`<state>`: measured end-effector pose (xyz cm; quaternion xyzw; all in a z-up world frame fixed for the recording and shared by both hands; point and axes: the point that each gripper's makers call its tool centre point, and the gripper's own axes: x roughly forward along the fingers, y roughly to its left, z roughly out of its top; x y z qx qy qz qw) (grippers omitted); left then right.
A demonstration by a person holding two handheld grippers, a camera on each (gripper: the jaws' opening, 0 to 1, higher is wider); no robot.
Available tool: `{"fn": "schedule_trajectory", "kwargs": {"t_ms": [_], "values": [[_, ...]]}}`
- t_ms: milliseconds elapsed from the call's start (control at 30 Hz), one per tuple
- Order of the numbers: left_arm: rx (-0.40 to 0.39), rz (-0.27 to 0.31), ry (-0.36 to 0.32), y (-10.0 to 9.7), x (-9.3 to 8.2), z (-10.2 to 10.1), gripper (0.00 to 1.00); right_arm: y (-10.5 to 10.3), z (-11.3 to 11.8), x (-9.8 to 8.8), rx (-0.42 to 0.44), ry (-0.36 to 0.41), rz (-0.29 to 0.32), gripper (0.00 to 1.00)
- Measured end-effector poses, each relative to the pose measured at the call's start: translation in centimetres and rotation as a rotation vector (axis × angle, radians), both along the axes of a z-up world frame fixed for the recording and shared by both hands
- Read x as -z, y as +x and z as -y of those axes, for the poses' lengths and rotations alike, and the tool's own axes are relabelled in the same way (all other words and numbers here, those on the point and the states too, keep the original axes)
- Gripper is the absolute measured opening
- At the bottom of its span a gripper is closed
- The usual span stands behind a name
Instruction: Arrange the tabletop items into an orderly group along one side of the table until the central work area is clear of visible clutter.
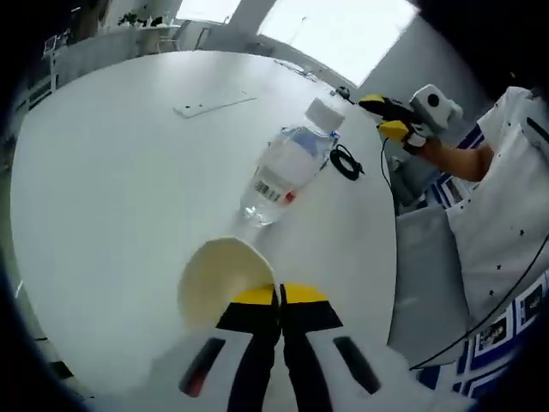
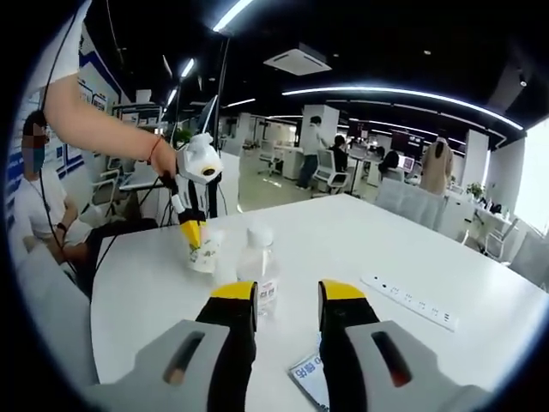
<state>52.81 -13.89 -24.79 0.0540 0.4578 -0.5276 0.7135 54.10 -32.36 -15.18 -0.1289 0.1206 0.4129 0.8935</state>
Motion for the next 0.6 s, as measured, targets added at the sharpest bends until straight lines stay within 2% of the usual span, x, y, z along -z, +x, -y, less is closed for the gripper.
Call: {"fn": "schedule_trajectory", "kwargs": {"t_ms": [133,400,500,533,600], "values": [[0.012,0.095,0.033,-0.6,-1.3,0.6,0.0,-0.1,-0.4,-1.0,-0.015,0.013,0.005,0.26],[0.09,0.267,0.11,-2.5,-4.3,2.4,0.0,-0.7,-1.4,-3.2,-0.065,0.027,0.019,0.24],[0.103,0.294,0.116,-3.4,-5.3,3.4,0.0,-1.1,-1.9,-4.1,-0.097,0.032,0.015,0.22],[0.132,0.328,0.133,-4.0,-5.9,4.0,0.0,-1.2,-2.0,-4.3,-0.105,0.031,0.016,0.21],[0.144,0.347,0.15,-4.7,-6.4,4.7,0.0,-1.5,-2.4,-5.0,-0.133,0.019,0.027,0.21]]}}
